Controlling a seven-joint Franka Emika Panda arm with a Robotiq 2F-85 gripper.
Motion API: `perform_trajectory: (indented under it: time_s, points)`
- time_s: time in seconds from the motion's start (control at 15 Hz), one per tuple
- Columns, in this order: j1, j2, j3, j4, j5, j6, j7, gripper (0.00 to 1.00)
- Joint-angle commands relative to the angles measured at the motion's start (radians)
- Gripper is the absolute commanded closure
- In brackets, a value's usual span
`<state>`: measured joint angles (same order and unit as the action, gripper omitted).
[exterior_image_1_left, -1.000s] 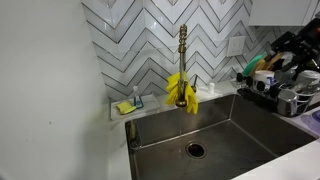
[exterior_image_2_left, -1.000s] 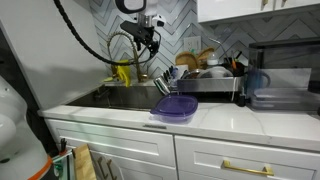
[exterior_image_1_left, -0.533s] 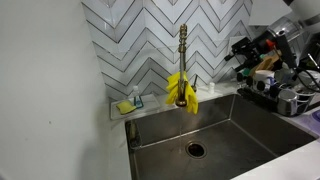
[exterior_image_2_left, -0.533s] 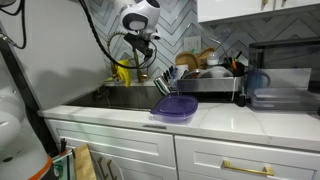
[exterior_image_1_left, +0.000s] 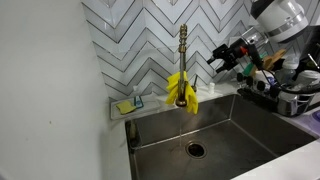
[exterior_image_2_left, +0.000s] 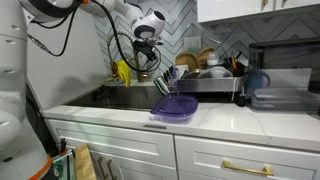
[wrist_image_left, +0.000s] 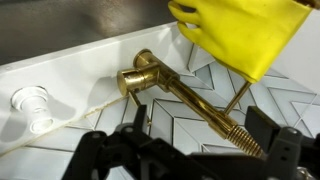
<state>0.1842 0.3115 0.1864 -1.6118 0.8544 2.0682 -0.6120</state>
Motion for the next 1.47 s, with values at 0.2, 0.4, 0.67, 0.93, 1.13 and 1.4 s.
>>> perform_trajectory:
  time_s: [0.2,0.4,0.67,0.93,1.13,1.4]
  points:
    - [0.004,0.155,0.043,0.166,-0.054,0.013,0.025,0.0]
    - [0.003,0.202,0.06,0.216,-0.045,0.015,0.031,0.0]
    - [0.003,0.254,0.078,0.268,-0.037,0.01,0.053,0.0]
    - [0.009,0.3,0.093,0.316,-0.042,0.013,0.072,0.0]
    - [0.014,0.331,0.105,0.348,-0.04,0.022,0.074,0.0]
    - [0.019,0.368,0.12,0.386,-0.04,0.034,0.062,0.0]
